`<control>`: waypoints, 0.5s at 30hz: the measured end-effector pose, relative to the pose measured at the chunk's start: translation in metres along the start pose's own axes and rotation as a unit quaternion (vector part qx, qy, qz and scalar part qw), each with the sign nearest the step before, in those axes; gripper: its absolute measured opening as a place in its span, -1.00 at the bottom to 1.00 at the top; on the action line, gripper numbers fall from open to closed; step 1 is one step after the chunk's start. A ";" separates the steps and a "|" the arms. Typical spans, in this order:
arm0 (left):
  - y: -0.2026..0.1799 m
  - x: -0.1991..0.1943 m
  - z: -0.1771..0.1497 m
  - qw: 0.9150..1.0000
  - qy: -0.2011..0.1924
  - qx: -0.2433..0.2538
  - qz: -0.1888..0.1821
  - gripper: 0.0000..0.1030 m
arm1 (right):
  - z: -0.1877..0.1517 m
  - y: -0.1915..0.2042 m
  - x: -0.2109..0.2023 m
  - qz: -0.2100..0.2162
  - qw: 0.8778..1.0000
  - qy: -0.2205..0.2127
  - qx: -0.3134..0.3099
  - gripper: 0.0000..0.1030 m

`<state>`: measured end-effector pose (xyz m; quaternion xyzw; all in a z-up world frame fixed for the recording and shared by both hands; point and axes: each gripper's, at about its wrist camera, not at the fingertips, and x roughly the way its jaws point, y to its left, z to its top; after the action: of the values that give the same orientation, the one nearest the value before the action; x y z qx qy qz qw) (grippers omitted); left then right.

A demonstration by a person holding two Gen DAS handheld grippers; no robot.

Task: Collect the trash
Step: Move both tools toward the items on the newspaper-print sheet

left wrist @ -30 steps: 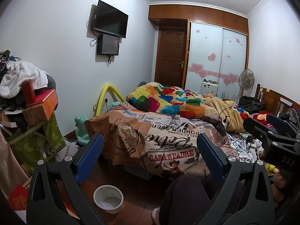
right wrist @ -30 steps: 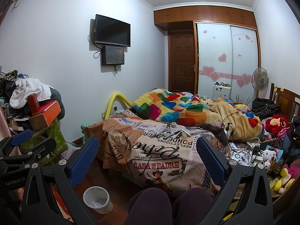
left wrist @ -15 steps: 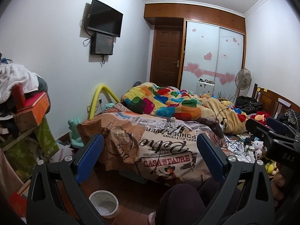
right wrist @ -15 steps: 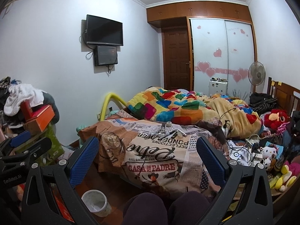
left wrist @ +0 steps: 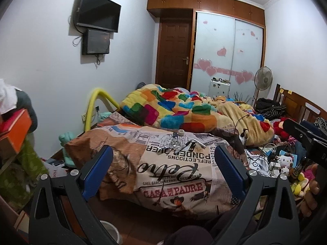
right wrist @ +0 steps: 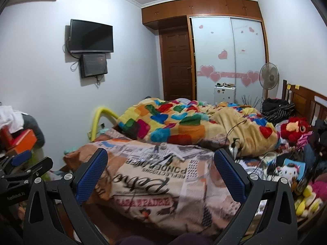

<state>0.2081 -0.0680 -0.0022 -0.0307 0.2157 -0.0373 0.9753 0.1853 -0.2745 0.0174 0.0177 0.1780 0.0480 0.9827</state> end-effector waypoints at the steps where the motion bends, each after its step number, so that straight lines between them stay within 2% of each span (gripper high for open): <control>1: -0.003 0.011 0.003 1.000 0.005 0.002 -0.002 0.94 | 0.002 -0.004 0.009 -0.007 1.000 0.000 -0.004 1.00; 7: -0.023 0.088 0.018 0.999 0.046 0.012 -0.026 0.94 | 0.005 -0.026 0.058 -0.036 0.999 0.002 -0.034 1.00; 11: -0.032 0.153 0.020 0.994 0.096 -0.004 -0.053 0.94 | 0.000 -0.039 0.099 -0.046 0.997 0.030 -0.049 1.00; 15: -0.028 0.215 0.016 0.990 0.133 -0.015 -0.050 0.94 | -0.006 -0.053 0.145 -0.044 0.996 0.067 -0.047 1.00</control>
<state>0.4075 -0.1132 -0.0756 -0.0506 0.3418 -0.0864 0.9344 0.3234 -0.3127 -0.0412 -0.0399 0.2419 0.0142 0.9694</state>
